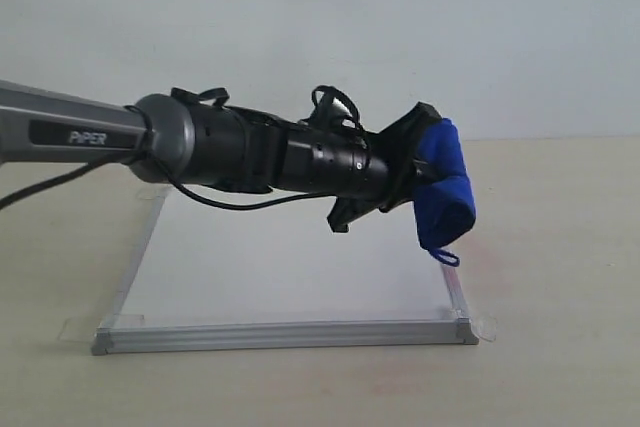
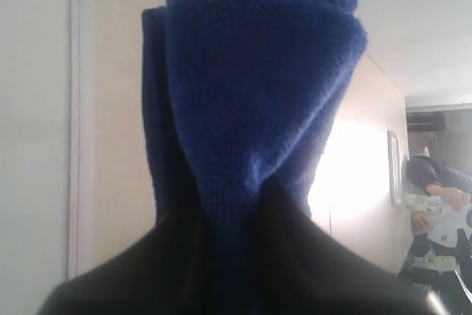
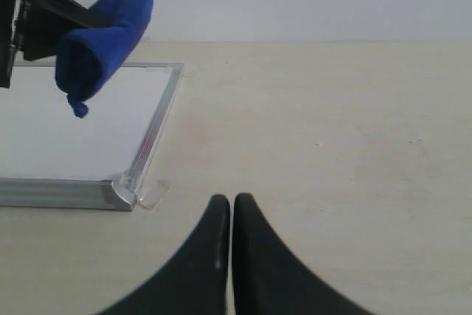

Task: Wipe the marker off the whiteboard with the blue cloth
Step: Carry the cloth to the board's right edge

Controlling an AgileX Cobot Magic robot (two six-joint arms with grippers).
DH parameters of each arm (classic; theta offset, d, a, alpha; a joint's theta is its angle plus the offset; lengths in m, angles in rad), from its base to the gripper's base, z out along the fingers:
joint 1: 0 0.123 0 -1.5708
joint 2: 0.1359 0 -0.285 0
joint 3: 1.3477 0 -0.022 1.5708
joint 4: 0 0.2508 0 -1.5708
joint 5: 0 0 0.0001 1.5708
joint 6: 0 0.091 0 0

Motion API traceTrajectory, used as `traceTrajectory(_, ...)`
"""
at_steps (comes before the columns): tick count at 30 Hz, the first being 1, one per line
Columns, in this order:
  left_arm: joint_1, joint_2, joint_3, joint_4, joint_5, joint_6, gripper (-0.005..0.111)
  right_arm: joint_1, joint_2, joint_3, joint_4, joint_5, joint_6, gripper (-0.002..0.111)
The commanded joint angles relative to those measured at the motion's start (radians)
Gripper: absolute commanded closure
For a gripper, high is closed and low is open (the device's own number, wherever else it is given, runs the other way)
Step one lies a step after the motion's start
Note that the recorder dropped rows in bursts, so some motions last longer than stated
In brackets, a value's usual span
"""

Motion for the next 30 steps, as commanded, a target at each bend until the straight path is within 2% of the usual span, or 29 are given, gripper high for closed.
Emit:
traceTrajectory(1, -0.055, 0.046, -0.054, -0.039, -0.084, -0.019, 0.103, 0.003, -0.004, 0.000, -0.002, -0.006, -0.003, 0.107)
traceTrajectory(7, -0.083, 0.109, -0.131, -0.039, -0.126, 0.001, 0.103, 0.003, -0.004, 0.000, -0.002, -0.006, -0.003, 0.107)
traceTrajectory(14, -0.083, 0.126, -0.139, -0.039, -0.181, -0.061, 0.103, 0.003, -0.004, 0.000, -0.002, -0.006, -0.003, 0.107)
traceTrajectory(25, -0.083, 0.169, -0.140, -0.039, -0.164, -0.091, 0.103, 0.003, -0.004, 0.000, -0.002, -0.006, -0.003, 0.107)
traceTrajectory(30, -0.083, 0.203, -0.181, -0.039, -0.085, -0.091, 0.103, 0.003, -0.004, 0.000, -0.002, -0.006, -0.003, 0.107)
